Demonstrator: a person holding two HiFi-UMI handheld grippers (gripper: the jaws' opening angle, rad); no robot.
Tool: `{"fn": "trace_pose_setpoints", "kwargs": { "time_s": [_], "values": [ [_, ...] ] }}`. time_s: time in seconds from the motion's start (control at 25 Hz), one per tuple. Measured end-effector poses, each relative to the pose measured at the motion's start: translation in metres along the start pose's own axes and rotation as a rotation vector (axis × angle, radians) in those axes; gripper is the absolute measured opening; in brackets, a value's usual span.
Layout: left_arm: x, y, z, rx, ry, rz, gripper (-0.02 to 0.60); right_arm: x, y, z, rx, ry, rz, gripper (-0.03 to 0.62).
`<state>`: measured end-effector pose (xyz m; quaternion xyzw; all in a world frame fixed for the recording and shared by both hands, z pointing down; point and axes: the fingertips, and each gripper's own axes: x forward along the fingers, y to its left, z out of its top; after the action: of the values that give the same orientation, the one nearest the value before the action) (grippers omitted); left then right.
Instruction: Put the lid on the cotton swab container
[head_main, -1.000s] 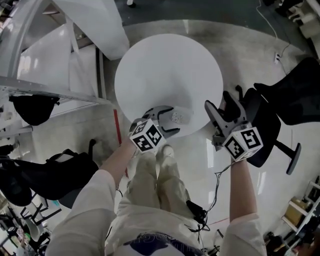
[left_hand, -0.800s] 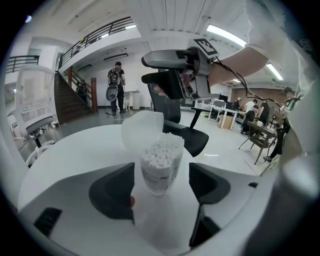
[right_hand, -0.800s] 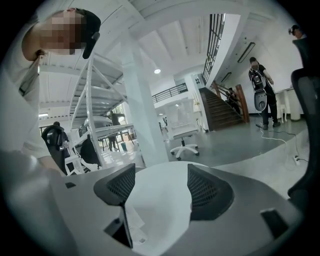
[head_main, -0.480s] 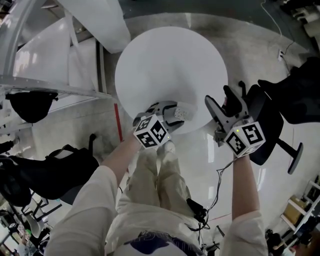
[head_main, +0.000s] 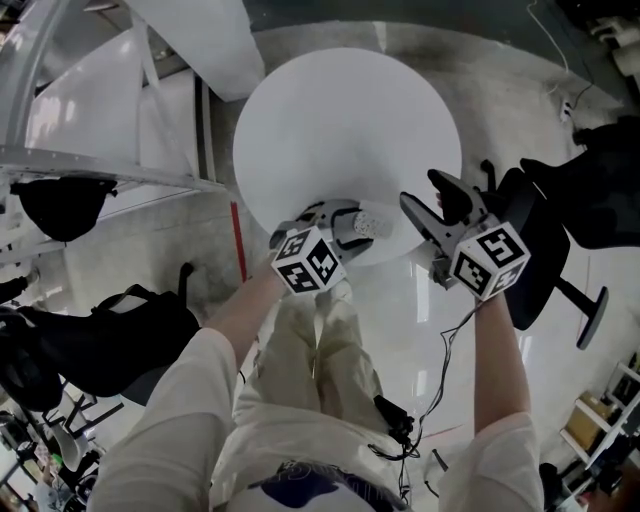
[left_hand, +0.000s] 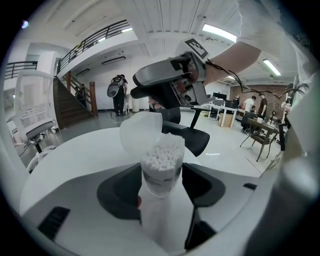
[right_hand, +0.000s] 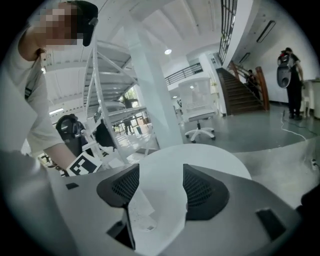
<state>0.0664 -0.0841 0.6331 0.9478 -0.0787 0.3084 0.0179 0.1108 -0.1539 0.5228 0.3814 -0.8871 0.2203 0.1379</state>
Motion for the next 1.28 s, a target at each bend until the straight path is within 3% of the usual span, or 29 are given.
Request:
{"fn": "trace_pose_setpoints", "kwargs": {
  "time_s": [0.16, 0.32, 0.64, 1.28],
  "values": [
    [0.000, 0.000, -0.001, 0.007, 0.001, -0.003, 0.249, 0.016, 0.025, -0.024, -0.090, 0.175, 0.151, 0.264],
    [0.000, 0.000, 0.000, 0.007, 0.001, -0.001, 0.249, 0.022, 0.034, -0.039, -0.121, 0.272, 0.204, 0.206],
    [0.002, 0.002, -0.001, 0.007, 0.006, 0.002, 0.247, 0.022, 0.039, -0.044, -0.082, 0.316, 0.254, 0.175],
    [0.003, 0.004, -0.004, 0.006, 0.016, 0.001, 0.245, 0.020, 0.059, -0.059, -0.116, 0.394, 0.333, 0.129]
  ]
}}
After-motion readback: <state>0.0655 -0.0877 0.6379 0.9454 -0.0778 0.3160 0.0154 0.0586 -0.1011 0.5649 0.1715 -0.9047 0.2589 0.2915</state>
